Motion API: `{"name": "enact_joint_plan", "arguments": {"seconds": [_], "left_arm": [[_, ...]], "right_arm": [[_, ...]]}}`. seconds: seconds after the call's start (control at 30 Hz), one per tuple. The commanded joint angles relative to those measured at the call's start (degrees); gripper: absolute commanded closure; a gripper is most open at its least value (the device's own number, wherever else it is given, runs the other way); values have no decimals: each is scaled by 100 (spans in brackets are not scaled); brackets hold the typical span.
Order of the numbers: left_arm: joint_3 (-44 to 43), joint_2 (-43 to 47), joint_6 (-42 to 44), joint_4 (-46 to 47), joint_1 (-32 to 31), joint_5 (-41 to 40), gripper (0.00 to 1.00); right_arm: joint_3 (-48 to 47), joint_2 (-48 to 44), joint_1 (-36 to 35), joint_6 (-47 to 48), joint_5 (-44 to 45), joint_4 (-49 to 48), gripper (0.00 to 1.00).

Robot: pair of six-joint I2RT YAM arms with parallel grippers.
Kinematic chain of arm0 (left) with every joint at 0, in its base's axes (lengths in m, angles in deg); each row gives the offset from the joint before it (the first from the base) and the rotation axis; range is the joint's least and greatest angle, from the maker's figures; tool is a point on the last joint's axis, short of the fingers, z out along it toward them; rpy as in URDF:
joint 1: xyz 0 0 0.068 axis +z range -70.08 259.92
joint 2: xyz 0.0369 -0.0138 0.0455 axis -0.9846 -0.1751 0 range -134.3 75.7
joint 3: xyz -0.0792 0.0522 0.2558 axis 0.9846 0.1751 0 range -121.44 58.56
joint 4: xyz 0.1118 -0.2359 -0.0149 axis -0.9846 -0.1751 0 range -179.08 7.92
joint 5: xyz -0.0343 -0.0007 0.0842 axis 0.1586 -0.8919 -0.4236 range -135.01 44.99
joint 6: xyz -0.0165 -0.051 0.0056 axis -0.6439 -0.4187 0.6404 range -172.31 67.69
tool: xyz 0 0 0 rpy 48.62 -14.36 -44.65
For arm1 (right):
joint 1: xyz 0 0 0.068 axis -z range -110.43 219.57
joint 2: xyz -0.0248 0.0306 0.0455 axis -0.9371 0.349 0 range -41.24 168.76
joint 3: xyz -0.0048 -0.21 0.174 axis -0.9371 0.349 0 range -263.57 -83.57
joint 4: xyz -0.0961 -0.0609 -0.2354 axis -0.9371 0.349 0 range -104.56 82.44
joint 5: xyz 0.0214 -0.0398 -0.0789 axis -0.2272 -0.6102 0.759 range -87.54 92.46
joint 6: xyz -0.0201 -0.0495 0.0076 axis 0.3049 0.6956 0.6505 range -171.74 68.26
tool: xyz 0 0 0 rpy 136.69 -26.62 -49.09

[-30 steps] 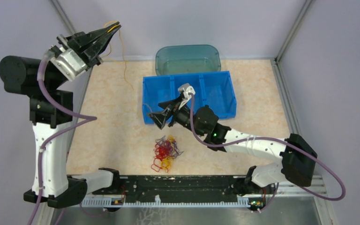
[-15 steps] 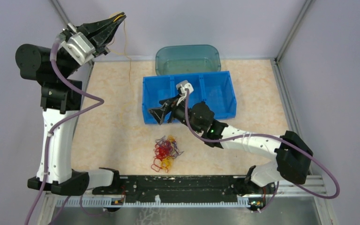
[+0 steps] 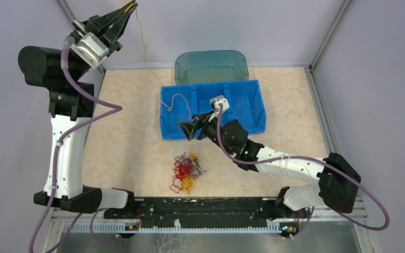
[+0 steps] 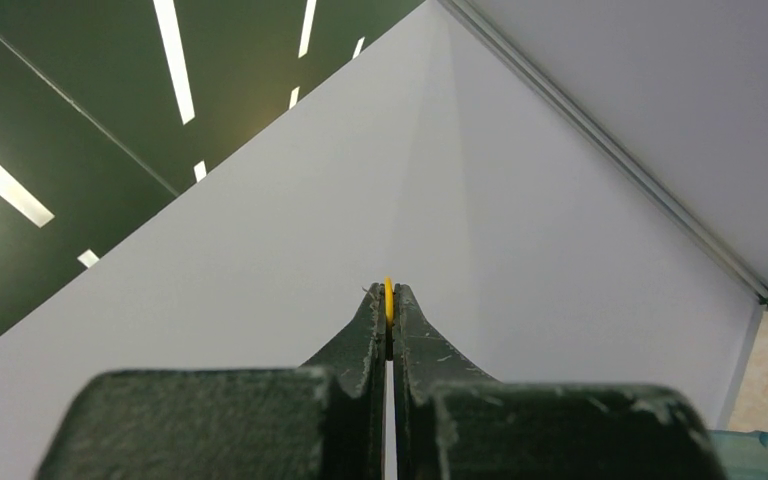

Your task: Untangle the cables

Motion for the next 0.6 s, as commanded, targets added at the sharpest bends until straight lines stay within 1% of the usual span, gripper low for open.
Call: {"name": "enact_joint_plan", "arguments": {"seconds": [0.0,0.13,0.23,0.33,0.43,0.57], "left_arm": [[395,-2,151,438,-85,-114,100],[1143,125,406,561,-196,-150,100],[1910,240,616,578,-273,-183,100],[2473,293,605,518,-370,-306,100],[2774,280,577,483,-532,-405,100],[2674,133,479,502,-733,-582,100]], "right_arm": [[123,-409,49,68,531,-198,28],[276,-573,49,82,706,-189,28],[411,-725,48,95,783,-207,28],[565,-859,45,105,841,-195,28],[709,-981,50,104,913,-215,28],[820,-1069,58,105,982,-185,28]]}}
